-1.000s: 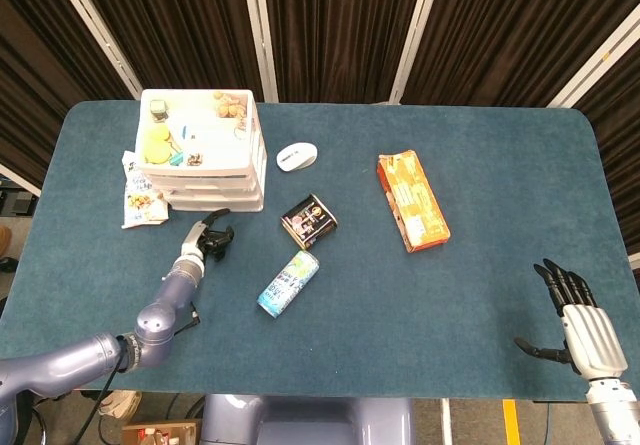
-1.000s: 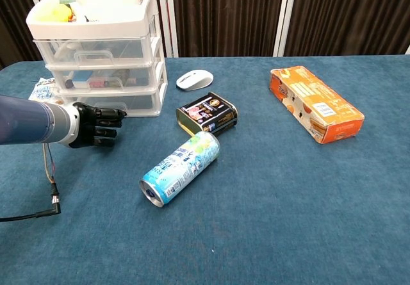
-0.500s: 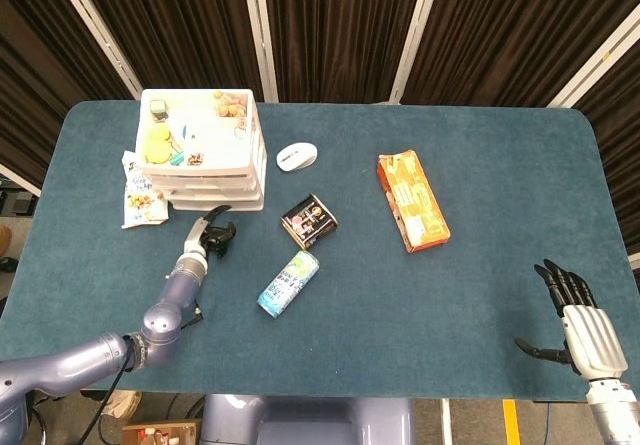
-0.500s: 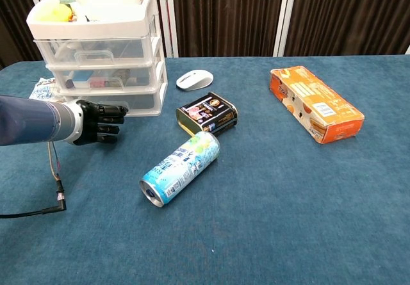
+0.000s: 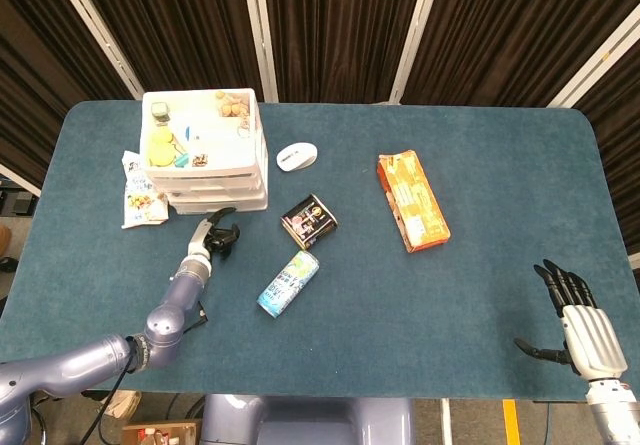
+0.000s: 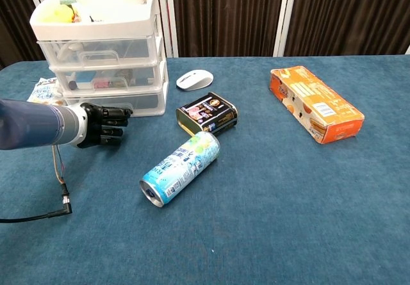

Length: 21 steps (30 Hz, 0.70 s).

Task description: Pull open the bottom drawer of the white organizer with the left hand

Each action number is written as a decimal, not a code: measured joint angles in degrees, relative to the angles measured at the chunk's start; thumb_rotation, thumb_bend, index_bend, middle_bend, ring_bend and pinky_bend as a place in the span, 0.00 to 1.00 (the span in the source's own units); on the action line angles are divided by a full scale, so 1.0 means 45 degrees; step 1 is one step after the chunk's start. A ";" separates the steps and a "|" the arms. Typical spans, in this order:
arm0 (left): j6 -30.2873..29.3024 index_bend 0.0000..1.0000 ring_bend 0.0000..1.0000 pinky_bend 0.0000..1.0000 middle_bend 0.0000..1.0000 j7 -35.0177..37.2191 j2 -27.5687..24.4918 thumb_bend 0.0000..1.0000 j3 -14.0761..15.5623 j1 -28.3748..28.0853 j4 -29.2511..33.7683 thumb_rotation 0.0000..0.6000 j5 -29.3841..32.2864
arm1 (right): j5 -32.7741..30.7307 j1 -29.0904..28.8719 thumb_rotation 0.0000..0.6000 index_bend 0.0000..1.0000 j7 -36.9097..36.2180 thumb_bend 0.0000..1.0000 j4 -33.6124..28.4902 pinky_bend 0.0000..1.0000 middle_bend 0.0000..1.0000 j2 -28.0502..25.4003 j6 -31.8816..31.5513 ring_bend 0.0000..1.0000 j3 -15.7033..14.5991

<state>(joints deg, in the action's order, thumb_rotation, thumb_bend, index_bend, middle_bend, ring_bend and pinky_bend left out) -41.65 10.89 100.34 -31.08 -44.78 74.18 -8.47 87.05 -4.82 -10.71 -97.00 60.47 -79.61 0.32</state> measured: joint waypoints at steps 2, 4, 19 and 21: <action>-0.0013 0.27 0.96 0.90 0.99 -0.0007 -0.0065 0.66 0.0041 0.0070 0.0162 1.00 -0.0036 | -0.0004 0.0002 1.00 0.00 0.0012 0.11 -0.0003 0.02 0.00 0.0001 0.0003 0.00 -0.0003; -0.0014 0.27 0.96 0.90 0.99 -0.0007 -0.0128 0.66 0.0088 0.0146 0.0322 1.00 -0.0068 | -0.0014 0.0004 1.00 0.00 0.0029 0.11 -0.0003 0.02 0.00 0.0009 0.0008 0.00 -0.0005; 0.0049 0.11 0.96 0.90 0.99 0.0185 -0.1012 0.65 0.0817 0.1205 0.2164 1.00 -0.0714 | 0.0011 0.0019 1.00 0.00 0.0077 0.11 0.0002 0.02 0.00 0.0029 -0.0034 0.00 -0.0007; 0.0073 0.11 0.96 0.90 0.99 0.0178 -0.1231 0.65 0.0955 0.1366 0.2447 1.00 -0.1024 | 0.0013 0.0019 1.00 0.00 0.0088 0.11 -0.0003 0.02 0.00 0.0029 -0.0038 0.00 -0.0005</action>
<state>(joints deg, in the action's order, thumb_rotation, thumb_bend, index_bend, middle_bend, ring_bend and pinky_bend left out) -41.32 11.69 94.80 -26.78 -38.64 85.19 -13.08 87.11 -4.73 -10.32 -97.01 60.60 -79.78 0.30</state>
